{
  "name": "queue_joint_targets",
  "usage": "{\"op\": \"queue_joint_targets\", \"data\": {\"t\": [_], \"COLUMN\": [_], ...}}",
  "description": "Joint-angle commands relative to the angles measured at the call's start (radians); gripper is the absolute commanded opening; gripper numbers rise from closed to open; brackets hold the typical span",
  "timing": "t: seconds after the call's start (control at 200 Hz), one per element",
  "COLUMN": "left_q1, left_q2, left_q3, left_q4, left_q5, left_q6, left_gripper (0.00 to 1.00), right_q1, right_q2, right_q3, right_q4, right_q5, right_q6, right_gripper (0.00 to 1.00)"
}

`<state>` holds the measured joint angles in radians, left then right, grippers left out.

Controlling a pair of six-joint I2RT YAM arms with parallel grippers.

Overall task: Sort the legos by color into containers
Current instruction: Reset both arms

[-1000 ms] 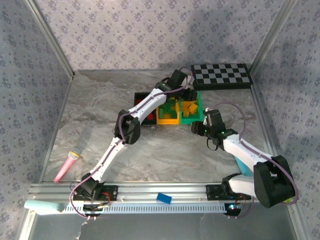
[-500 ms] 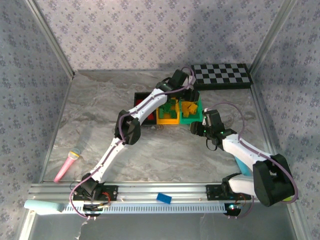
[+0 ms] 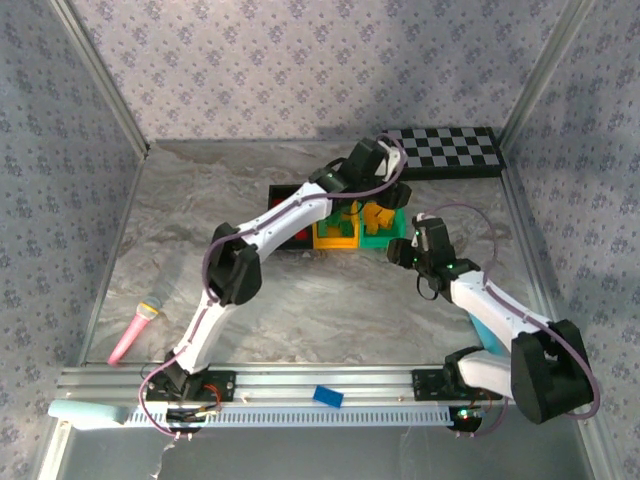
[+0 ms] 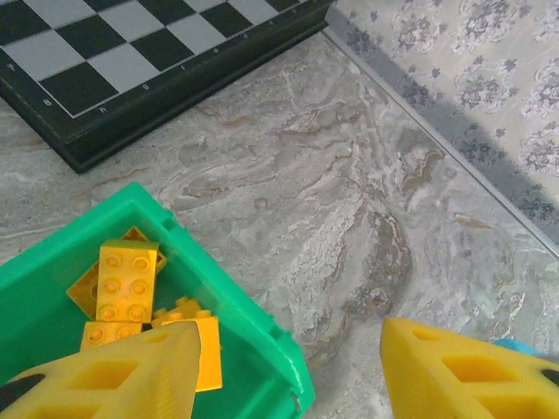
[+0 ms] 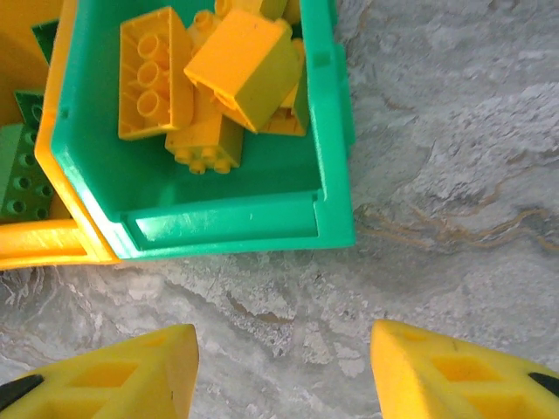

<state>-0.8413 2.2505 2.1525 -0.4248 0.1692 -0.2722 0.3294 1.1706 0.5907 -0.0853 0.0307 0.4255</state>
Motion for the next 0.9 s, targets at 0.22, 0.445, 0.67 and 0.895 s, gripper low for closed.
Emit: {"op": "queue_joint_targets", "data": {"t": [0.22, 0.445, 0.67, 0.895], "left_q1": [0.008, 0.041, 0.216, 0.419], "left_q2": [-0.43, -0.69, -0.946, -1.324], "left_q3": [-0.671, -1.04, -1.348, -1.607], "left_q4": [0.347, 0.364, 0.378, 0.369], "left_q5": [-0.288, -0.564, -0.572, -0.641], "left_q6": [0.017, -0.012, -0.124, -0.173], "left_gripper": [0.57, 0.65, 0.74, 0.97], "right_q1": [-0.038, -0.06, -0.085, -0.086], "right_q2": [-0.099, -0.163, -0.188, -0.229], "right_q3": [0.014, 0.006, 0.004, 0.003], "right_q4": [-0.025, -0.011, 0.012, 0.007], "right_q5": [0.079, 0.17, 0.251, 0.392], "right_q6": [-0.02, -0.029, -0.011, -0.007], "right_gripper": [0.56, 0.56, 0.63, 0.82]}}
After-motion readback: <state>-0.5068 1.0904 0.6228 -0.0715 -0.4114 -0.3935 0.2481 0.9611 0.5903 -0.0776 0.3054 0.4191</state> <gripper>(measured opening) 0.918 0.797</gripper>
